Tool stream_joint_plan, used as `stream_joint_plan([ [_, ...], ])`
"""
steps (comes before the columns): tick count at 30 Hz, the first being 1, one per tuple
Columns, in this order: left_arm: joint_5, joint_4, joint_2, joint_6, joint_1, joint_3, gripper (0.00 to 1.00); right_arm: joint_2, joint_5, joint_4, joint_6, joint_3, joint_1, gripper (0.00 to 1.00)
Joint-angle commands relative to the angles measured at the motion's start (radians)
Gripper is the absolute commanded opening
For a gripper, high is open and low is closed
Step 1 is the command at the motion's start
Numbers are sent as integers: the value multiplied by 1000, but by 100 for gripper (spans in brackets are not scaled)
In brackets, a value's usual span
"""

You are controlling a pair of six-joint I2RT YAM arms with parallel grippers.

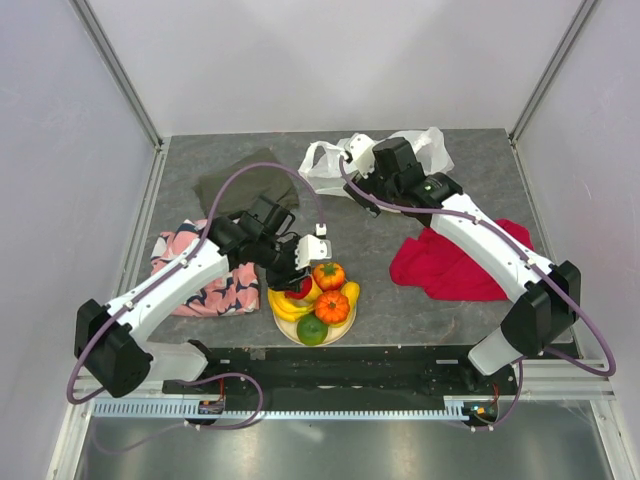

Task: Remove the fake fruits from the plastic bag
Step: Place the fake fruit on the plate.

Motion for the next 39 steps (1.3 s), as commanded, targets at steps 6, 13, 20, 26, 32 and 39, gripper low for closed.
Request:
stream_joint_plan([
  [6,-35,38,49,-87,-16,5,39,-21,17,40,34,19,-7,98],
  [13,-14,24,12,-91,-16,9,66,-12,-1,42,37,29,-12,98],
  [20,-2,28,20,-107,-16,17,69,-4,-5,45,39,46,-13,98],
  [26,-13,27,6,-111,-16,43,69,-9,-12,45,40,40,-13,98],
  [32,-81,-4,-22,-159,-13,222,71,-15,13,51,51,62,-16,98],
  [39,-365,217,-129,-292,98,236,99,2,39,34,83,146,-47,98],
])
